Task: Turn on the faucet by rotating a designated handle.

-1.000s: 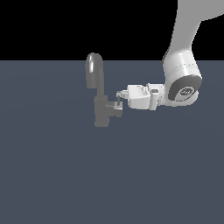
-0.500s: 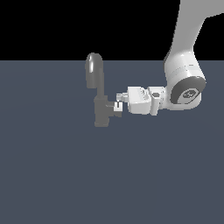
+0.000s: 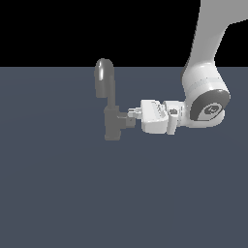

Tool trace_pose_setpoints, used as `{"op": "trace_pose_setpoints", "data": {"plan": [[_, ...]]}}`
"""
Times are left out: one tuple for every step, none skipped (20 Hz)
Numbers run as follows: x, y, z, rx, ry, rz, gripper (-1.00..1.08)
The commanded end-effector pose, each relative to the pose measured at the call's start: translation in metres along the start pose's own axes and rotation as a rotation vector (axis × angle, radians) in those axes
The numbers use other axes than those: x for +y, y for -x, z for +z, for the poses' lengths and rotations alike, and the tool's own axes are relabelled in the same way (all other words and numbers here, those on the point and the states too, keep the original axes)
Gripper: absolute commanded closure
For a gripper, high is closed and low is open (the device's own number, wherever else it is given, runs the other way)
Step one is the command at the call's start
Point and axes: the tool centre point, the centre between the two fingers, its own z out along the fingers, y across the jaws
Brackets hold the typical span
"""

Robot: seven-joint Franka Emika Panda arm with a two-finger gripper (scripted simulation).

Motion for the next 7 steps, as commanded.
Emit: {"op": "trace_pose_setpoints", "data": {"plan": [[0.014, -0.029, 0.000, 0.002, -0.001, 0.033, 1.08], [0.017, -0.036, 0.000, 0.002, -0.001, 0.037, 1.08], [0.020, -0.043, 0.000, 0.002, -0.001, 0.040, 1.08], [0.023, -0.049, 0.000, 0.001, 0.000, 0.043, 1.08], [0.026, -0.056, 0.000, 0.001, 0.000, 0.047, 1.08], [0.029, -0.063, 0.000, 0.001, 0.001, 0.050, 1.08], [0.029, -0.063, 0.000, 0.001, 0.001, 0.050, 1.08]]}}
